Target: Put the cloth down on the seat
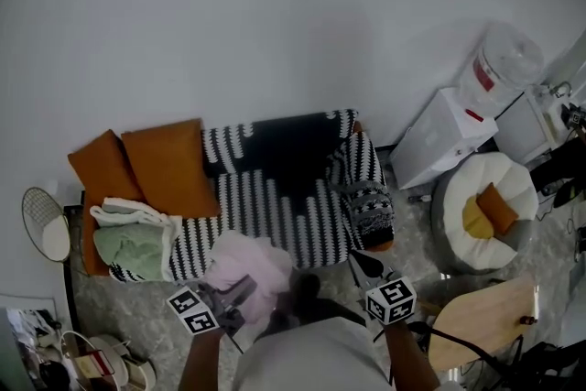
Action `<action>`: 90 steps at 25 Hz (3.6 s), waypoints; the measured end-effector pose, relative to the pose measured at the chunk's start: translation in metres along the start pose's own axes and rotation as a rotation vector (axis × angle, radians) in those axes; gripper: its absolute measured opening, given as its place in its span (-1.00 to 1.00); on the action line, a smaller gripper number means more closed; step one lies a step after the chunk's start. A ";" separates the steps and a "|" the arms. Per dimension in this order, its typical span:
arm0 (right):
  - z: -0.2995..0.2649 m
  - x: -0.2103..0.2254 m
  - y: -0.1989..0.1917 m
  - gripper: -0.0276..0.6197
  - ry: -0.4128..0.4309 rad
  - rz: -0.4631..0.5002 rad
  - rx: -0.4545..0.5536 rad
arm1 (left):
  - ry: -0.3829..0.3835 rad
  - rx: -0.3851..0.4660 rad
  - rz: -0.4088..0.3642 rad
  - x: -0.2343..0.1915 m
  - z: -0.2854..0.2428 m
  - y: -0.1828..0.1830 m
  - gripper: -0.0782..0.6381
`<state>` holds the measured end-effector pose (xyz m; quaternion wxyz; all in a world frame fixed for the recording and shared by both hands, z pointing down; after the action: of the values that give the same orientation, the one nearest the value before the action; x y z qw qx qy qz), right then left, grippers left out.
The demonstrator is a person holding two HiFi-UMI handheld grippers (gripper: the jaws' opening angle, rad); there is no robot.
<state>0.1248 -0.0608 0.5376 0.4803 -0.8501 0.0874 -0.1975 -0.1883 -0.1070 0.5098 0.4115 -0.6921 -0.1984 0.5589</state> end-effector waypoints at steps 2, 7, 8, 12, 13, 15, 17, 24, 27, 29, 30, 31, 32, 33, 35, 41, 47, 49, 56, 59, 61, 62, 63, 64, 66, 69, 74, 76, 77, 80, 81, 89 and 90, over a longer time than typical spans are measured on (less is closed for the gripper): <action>-0.003 0.015 0.000 -0.91 0.008 -0.002 -0.008 | 0.003 -0.017 0.000 -0.008 -0.019 -0.001 -0.55; -0.012 0.056 -0.004 -0.91 0.015 -0.012 -0.031 | 0.021 -0.061 0.011 -0.034 -0.066 -0.009 -0.55; -0.012 0.064 -0.004 -0.91 0.015 -0.014 -0.036 | 0.027 -0.069 0.008 -0.038 -0.075 -0.011 -0.55; -0.014 0.095 -0.009 -0.91 0.010 -0.024 -0.053 | 0.056 -0.101 -0.009 -0.056 -0.110 -0.018 -0.55; -0.015 0.102 -0.012 -0.91 0.009 -0.030 -0.057 | 0.061 -0.108 -0.010 -0.060 -0.118 -0.020 -0.55; -0.017 0.114 -0.018 -0.91 0.004 -0.045 -0.066 | 0.063 -0.122 -0.010 -0.066 -0.133 -0.022 -0.55; -0.018 0.123 -0.022 -0.91 -0.001 -0.063 -0.070 | 0.058 -0.134 -0.016 -0.071 -0.147 -0.021 -0.55; -0.020 0.144 -0.021 -0.91 -0.008 -0.097 -0.068 | 0.078 -0.169 -0.040 -0.082 -0.189 -0.017 -0.55; -0.025 0.143 -0.022 -0.91 -0.013 -0.117 -0.061 | 0.066 -0.190 -0.044 -0.087 -0.197 -0.013 -0.55; -0.028 0.145 -0.022 -0.91 -0.022 -0.129 -0.059 | 0.056 -0.204 -0.042 -0.092 -0.202 -0.011 -0.55; -0.030 0.146 -0.023 -0.91 -0.029 -0.134 -0.059 | 0.050 -0.210 -0.043 -0.095 -0.206 -0.010 -0.55; -0.032 0.148 -0.023 -0.91 -0.036 -0.137 -0.060 | 0.043 -0.217 -0.044 -0.098 -0.209 -0.010 -0.55; -0.034 0.149 -0.023 -0.91 -0.045 -0.140 -0.062 | 0.038 -0.225 -0.044 -0.102 -0.211 -0.009 -0.55; -0.036 0.150 -0.022 -0.91 -0.053 -0.143 -0.063 | 0.034 -0.233 -0.044 -0.106 -0.214 -0.008 -0.55; -0.040 0.150 -0.019 -0.91 -0.072 -0.151 -0.063 | 0.028 -0.256 -0.044 -0.115 -0.218 -0.007 -0.55; -0.060 0.152 -0.013 -0.91 -0.133 -0.198 -0.064 | -0.018 -0.348 -0.047 -0.152 -0.236 -0.005 -0.54; -0.092 0.154 -0.008 -0.91 -0.182 -0.239 -0.076 | -0.038 -0.423 -0.036 -0.195 -0.257 -0.002 -0.54; -0.102 0.155 -0.005 -0.91 -0.194 -0.249 -0.080 | -0.038 -0.443 -0.034 -0.211 -0.263 -0.002 -0.54; -0.135 0.162 -0.002 -0.91 -0.236 -0.279 -0.103 | -0.054 -0.513 -0.033 -0.266 -0.291 -0.008 -0.54; -0.147 0.167 -0.003 -0.91 -0.250 -0.294 -0.116 | -0.051 -0.546 -0.029 -0.291 -0.303 -0.015 -0.54; -0.153 0.170 -0.004 -0.91 -0.259 -0.304 -0.127 | -0.047 -0.570 -0.029 -0.307 -0.312 -0.021 -0.54; -0.157 0.172 -0.005 -0.91 -0.265 -0.309 -0.132 | -0.045 -0.582 -0.030 -0.316 -0.316 -0.025 -0.53; -0.160 0.174 -0.006 -0.91 -0.270 -0.314 -0.137 | -0.041 -0.594 -0.031 -0.324 -0.320 -0.029 -0.53; -0.163 0.176 -0.007 -0.91 -0.276 -0.319 -0.141 | -0.036 -0.604 -0.031 -0.332 -0.324 -0.032 -0.53; -0.169 0.180 -0.009 -0.91 -0.285 -0.329 -0.149 | -0.024 -0.621 -0.033 -0.346 -0.332 -0.040 -0.53; -0.179 0.185 -0.016 -0.91 -0.294 -0.346 -0.161 | -0.008 -0.639 -0.032 -0.364 -0.343 -0.051 -0.52; -0.195 0.188 -0.026 -0.91 -0.302 -0.371 -0.175 | 0.014 -0.668 -0.017 -0.391 -0.359 -0.069 -0.50; -0.198 0.189 -0.031 -0.91 -0.305 -0.383 -0.178 | 0.038 -0.684 -0.022 -0.401 -0.364 -0.076 -0.48; -0.199 0.189 -0.034 -0.91 -0.307 -0.389 -0.181 | 0.052 -0.693 -0.029 -0.404 -0.367 -0.079 -0.46; -0.197 0.189 -0.042 -0.91 -0.312 -0.406 -0.190 | 0.084 -0.726 -0.037 -0.410 -0.373 -0.087 -0.36; -0.196 0.189 -0.044 -0.90 -0.314 -0.411 -0.193 | 0.094 -0.737 -0.035 -0.412 -0.375 -0.090 -0.28; -0.202 0.190 -0.050 -0.91 -0.317 -0.427 -0.197 | 0.164 -0.773 -0.018 -0.428 -0.371 -0.102 0.19; -0.203 0.189 -0.050 -0.90 -0.316 -0.425 -0.197 | 0.167 -0.773 -0.014 -0.429 -0.368 -0.103 0.20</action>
<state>0.2092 -0.2577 0.7215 0.3508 -0.9122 -0.1501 -0.1494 0.0484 -0.4901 0.8662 0.1390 -0.8377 -0.3648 0.3819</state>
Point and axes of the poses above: the fingertips, and each gripper's own axes: z backward along the fingers, x to its right, y out of its top, the point moved 7 cm from there along z, backward along the fingers, and after that the axes turned 2 degrees about -z, right-handed, at the moved point
